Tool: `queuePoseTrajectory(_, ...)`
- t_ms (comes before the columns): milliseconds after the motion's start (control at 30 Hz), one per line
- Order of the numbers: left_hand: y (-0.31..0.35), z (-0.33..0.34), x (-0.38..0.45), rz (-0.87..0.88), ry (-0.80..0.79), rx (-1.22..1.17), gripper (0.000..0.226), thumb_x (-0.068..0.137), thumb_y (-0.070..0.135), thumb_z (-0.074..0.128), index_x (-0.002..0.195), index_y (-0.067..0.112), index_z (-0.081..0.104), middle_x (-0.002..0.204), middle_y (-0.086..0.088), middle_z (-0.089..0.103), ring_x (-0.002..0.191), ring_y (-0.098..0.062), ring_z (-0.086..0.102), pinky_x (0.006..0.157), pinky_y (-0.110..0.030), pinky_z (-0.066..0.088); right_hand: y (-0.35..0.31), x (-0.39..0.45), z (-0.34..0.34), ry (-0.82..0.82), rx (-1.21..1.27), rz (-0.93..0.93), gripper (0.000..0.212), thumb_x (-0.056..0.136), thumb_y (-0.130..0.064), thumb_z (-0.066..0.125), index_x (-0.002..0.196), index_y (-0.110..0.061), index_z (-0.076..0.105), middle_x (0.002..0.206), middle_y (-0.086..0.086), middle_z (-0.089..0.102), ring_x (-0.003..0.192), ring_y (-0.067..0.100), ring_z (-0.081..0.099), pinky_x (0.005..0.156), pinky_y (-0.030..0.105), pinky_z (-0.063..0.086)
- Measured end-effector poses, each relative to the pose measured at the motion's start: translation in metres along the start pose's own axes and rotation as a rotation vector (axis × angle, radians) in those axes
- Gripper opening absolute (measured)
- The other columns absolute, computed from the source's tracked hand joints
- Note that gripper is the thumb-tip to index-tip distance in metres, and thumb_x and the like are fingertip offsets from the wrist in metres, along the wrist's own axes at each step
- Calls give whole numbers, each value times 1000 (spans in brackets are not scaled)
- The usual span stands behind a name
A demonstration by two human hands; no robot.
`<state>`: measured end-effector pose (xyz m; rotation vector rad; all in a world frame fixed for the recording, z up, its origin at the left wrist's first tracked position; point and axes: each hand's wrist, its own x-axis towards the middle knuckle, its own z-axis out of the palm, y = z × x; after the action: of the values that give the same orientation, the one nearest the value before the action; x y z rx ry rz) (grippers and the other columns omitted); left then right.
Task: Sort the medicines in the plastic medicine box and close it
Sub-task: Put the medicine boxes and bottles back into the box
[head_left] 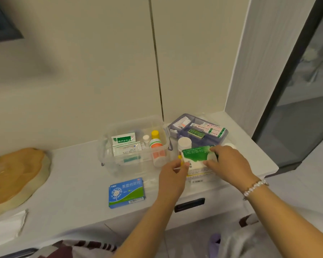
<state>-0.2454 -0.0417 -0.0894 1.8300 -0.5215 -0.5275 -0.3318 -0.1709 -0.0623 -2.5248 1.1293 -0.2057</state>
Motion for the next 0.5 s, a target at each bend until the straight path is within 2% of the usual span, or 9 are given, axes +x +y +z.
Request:
queuePoseTrajectory(167,-6,8,7,0,23,25,15,90,27,54,100,26,66,86,12,63,73,3,59,56,-3,40,4,1,-1,54,-27,-18,36,82,-41,58,112,-22,61,104,5,64,93,24,59,71,33,50)
queuePoseTrajectory(300,-8,8,9,4,33,31,14,90,28,54,99,27,65,87,13,63,72,5,58,56,-3,40,3,1,0,17,39,-17,33,81,-38,60,110,-20,62,101,5,68,88,23,61,68,29,47)
queuePoseTrajectory(400,-10,7,10,-22,69,15,16,90,28,55,102,24,64,93,10,63,80,-1,60,66,-12,45,2,-1,1,-2,116,-2,36,80,-35,63,113,-22,60,104,3,68,89,21,62,68,28,46)
queuePoseTrajectory(500,-10,1,9,-59,124,-15,21,86,28,60,104,18,62,101,2,66,92,-14,63,78,-28,53,1,-2,2,-43,186,24,40,78,-33,66,116,-22,58,106,2,67,86,18,59,68,26,43)
